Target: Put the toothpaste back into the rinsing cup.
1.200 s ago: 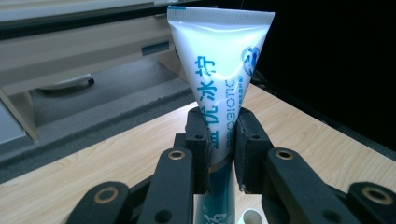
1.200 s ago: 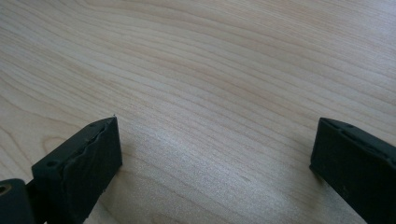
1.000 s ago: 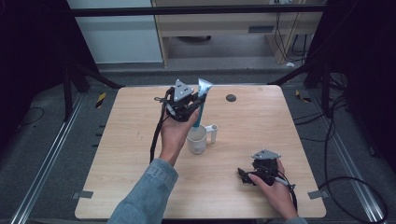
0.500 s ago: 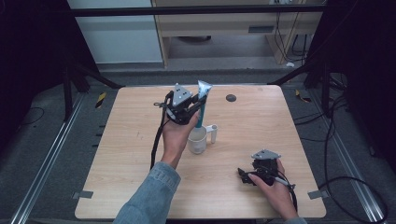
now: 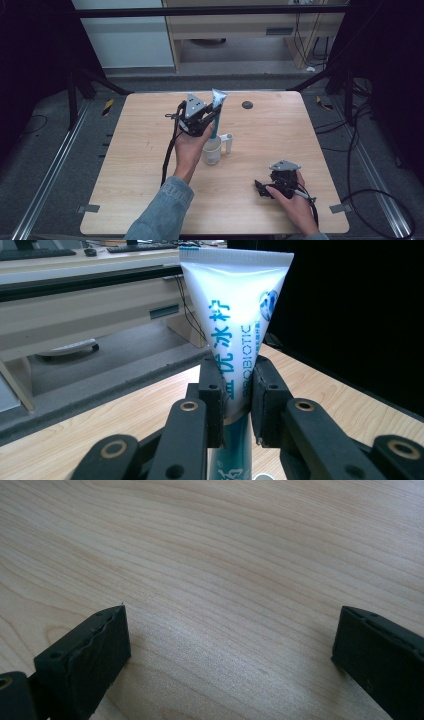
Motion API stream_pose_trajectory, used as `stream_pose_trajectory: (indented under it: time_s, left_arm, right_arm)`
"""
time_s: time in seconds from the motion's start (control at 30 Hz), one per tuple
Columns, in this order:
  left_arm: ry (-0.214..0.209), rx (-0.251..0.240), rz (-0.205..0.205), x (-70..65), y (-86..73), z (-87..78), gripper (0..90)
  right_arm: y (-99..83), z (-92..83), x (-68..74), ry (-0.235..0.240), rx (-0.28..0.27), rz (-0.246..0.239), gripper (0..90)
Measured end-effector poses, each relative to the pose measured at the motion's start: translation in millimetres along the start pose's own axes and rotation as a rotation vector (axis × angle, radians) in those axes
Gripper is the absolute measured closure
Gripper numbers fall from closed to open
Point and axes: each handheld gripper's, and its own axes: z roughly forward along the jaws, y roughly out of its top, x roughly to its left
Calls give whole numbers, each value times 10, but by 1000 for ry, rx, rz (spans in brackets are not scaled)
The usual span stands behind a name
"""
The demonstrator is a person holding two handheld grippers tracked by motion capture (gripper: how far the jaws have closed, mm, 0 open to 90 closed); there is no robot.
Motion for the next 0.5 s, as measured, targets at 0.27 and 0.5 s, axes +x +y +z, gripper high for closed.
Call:
stream_pose_trajectory:
  time_s: [0.27,0.5]
  left_arm:
    - [1,4,-8,19,-65,2,773]
    - [4,-2,-7,14,-104,6,773]
  right_arm:
    - [0,0,0,1,0,0,21]
    - [0,0,0,0,0,0,21]
